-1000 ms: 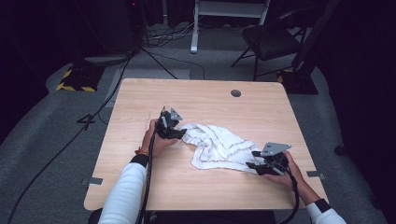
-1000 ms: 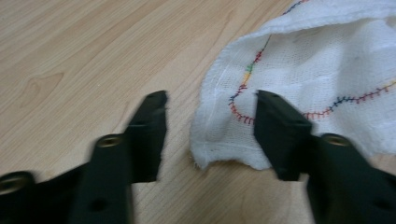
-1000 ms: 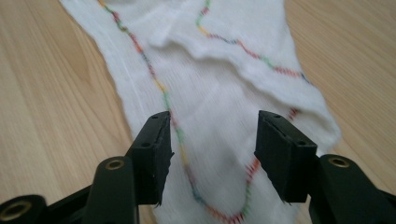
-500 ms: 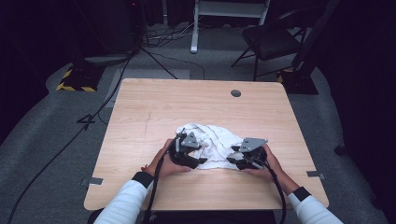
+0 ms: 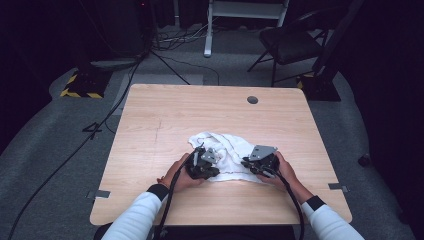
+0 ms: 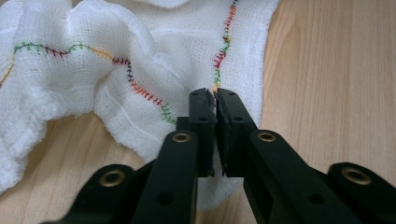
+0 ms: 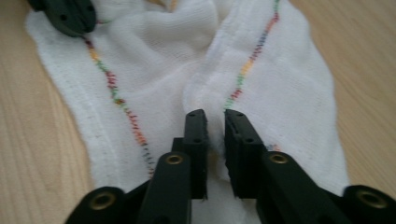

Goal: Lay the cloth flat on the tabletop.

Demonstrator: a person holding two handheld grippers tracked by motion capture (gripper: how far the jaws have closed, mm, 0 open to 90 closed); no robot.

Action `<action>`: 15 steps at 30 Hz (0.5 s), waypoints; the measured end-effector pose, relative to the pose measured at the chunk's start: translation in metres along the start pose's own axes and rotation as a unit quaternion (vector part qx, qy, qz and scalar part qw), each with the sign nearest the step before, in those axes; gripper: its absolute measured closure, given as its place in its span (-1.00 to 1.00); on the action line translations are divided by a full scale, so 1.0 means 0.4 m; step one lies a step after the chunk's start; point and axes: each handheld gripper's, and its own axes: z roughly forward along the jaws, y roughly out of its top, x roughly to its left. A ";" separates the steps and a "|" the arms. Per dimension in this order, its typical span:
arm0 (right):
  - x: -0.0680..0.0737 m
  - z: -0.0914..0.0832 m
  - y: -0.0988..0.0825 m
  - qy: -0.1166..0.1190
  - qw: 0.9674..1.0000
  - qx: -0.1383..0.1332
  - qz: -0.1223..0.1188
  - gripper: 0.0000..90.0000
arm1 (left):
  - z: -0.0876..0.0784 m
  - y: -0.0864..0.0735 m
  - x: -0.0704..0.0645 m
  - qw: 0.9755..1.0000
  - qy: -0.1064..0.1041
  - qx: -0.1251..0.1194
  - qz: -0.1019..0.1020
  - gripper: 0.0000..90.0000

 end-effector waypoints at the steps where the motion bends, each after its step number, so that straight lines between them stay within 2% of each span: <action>1: 0.000 0.000 0.000 0.000 1.000 0.000 0.000 0.84 | 0.000 0.000 0.000 1.000 0.000 0.000 0.000 0.94; 3: -0.014 -0.018 -0.001 -0.020 1.000 -0.009 0.009 0.87 | -0.005 -0.004 -0.005 1.000 -0.001 0.003 0.003 0.94; 4: -0.014 -0.018 -0.001 -0.020 1.000 -0.009 0.009 0.87 | -0.007 -0.007 -0.008 1.000 -0.001 0.003 0.003 0.94; 6: -0.028 -0.034 -0.001 -0.035 0.999 -0.019 0.018 0.87 | -0.012 -0.012 -0.014 1.000 -0.006 0.007 0.001 0.94; 7: -0.049 -0.054 0.000 -0.049 0.998 -0.033 0.035 0.88 | -0.014 -0.015 -0.017 1.000 -0.007 0.006 0.002 0.94; 8: -0.060 -0.064 0.001 -0.060 0.996 -0.041 0.041 0.88 | -0.020 -0.024 -0.026 1.000 -0.009 0.006 0.001 0.94; 9: -0.060 -0.064 0.001 -0.060 0.996 -0.041 0.041 0.88 | -0.020 -0.024 -0.026 1.000 -0.009 0.006 0.001 0.94; 12: -0.107 -0.093 0.001 -0.090 0.991 -0.059 0.074 0.88 | -0.032 -0.043 -0.045 1.000 -0.015 0.002 -0.003 0.94; 13: -0.107 -0.093 0.001 -0.090 0.991 -0.059 0.074 0.88 | -0.032 -0.043 -0.045 1.000 -0.015 0.002 -0.003 0.94; 15: -0.131 -0.100 0.001 -0.102 0.989 -0.066 0.087 0.88 | -0.038 -0.052 -0.059 1.000 -0.017 0.004 -0.004 0.94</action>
